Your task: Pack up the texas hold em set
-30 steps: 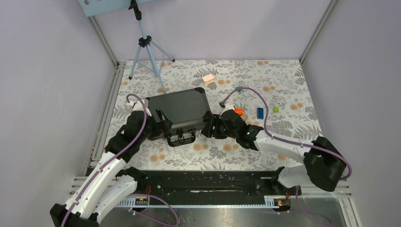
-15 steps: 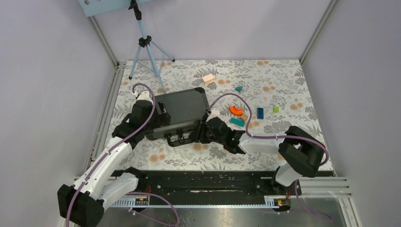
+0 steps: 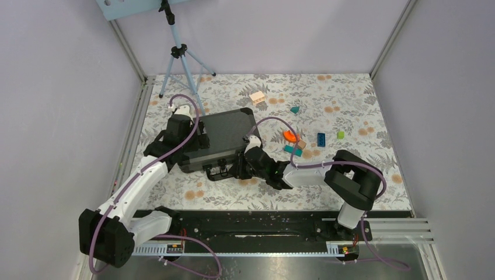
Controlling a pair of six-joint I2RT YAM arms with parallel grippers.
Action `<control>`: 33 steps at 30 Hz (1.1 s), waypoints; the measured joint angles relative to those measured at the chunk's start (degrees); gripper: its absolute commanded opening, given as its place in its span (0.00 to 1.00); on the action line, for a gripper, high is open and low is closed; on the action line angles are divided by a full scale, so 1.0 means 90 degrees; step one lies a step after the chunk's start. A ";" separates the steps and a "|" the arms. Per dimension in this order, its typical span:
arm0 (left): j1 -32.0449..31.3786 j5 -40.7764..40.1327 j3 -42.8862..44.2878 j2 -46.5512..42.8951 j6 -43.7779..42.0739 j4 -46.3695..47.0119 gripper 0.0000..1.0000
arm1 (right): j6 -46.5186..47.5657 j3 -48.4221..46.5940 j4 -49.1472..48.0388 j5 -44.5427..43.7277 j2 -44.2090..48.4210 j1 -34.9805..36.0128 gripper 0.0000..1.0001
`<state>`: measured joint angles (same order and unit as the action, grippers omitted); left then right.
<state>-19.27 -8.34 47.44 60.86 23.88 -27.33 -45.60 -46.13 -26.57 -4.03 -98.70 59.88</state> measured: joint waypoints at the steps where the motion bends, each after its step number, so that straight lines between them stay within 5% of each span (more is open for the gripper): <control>1: 0.0005 0.0019 0.0000 0.0022 -0.0005 -0.0002 0.74 | 0.0024 -0.0034 -0.0007 -0.0007 -0.0041 0.0007 0.25; 33: 0.0034 -0.0058 0.0024 0.0469 0.0005 -0.0291 0.75 | 0.0391 -0.0848 0.0566 -0.0316 -0.0821 0.0301 0.18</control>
<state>-18.96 -8.86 47.66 65.08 23.92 -29.95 -42.09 -53.76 -21.47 -6.87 -106.08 62.59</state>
